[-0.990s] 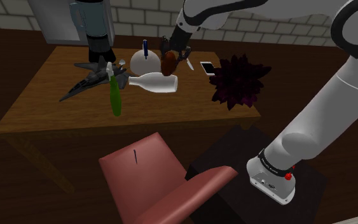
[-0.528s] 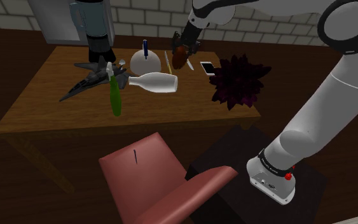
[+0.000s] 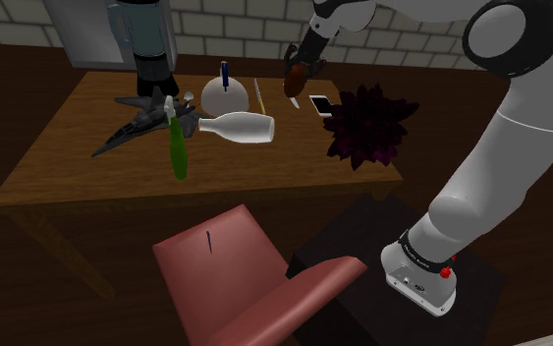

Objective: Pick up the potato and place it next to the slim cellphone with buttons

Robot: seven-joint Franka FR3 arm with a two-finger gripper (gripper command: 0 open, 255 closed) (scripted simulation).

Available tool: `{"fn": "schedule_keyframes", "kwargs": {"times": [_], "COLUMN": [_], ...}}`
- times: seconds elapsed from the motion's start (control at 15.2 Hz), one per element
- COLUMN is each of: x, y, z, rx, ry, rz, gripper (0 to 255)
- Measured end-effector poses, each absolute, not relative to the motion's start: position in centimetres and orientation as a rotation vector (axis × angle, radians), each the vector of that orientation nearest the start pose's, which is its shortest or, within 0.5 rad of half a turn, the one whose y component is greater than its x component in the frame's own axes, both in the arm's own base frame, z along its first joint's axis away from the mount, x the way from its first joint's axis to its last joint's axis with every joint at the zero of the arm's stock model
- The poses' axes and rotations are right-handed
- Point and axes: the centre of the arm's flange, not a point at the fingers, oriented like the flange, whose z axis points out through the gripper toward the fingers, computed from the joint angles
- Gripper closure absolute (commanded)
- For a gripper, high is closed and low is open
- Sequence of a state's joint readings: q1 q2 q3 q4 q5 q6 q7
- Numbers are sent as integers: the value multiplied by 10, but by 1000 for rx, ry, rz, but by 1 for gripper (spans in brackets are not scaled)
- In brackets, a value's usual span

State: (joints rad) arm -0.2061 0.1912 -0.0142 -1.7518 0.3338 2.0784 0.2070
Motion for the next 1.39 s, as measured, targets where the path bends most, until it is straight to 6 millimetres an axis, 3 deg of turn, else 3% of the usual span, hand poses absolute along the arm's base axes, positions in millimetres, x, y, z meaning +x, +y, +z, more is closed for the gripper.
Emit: {"fn": "schedule_keyframes", "kwargs": {"times": [0.26,0.4,1.39], "x": [632,634,633], "y": [-173,-181,-184], "z": [474,468,390], "rx": [-2723,-2723,-2723], "ry": [798,798,796], "rz": [-195,-195,-194], "gripper": [255,255,255]}}
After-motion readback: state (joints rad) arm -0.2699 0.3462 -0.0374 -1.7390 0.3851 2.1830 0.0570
